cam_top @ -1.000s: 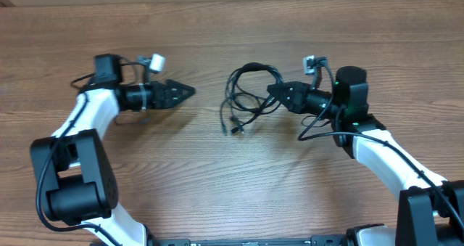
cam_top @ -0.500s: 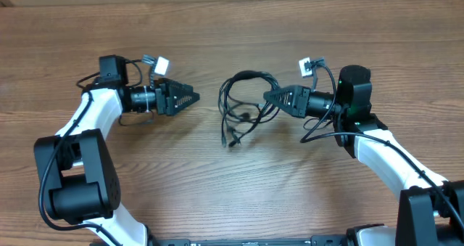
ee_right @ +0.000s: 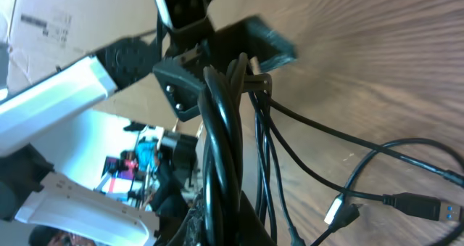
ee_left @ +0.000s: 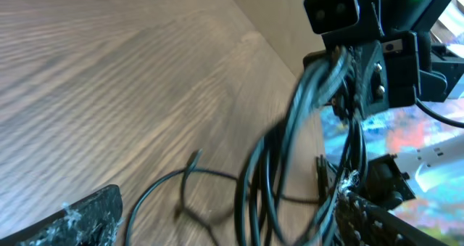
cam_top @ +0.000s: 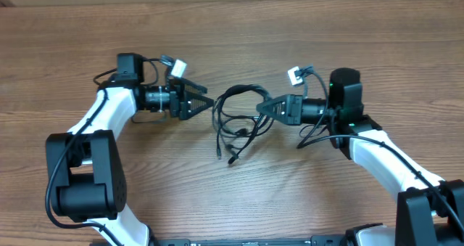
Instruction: Untangle cables
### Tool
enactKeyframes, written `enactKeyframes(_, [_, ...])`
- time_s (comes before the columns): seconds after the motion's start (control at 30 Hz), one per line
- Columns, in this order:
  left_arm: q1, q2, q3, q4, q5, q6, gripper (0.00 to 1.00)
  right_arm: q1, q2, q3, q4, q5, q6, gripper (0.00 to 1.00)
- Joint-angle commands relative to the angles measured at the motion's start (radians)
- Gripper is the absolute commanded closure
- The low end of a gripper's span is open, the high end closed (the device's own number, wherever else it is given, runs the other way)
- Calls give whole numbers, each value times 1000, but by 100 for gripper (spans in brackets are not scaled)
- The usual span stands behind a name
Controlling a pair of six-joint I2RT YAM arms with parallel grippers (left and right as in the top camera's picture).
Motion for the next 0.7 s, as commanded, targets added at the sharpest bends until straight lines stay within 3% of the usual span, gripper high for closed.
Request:
enactKeyframes(0.0, [-26, -4, -1, 8, 21, 30, 6, 45, -14, 6, 9, -31, -11, 96])
enactKeyframes(0.2, [-51, -4, -1, 14, 6, 30, 6, 84, -14, 6, 16, -23, -11, 96])
enactKeyframes(0.43, [-54, -4, -1, 13, 7, 30, 19, 84, -14, 6, 20, -11, -11, 96])
enactKeyframes(0.67, [-57, -4, -1, 11, 17, 18, 18, 84, -14, 6, 24, 40, -10, 96])
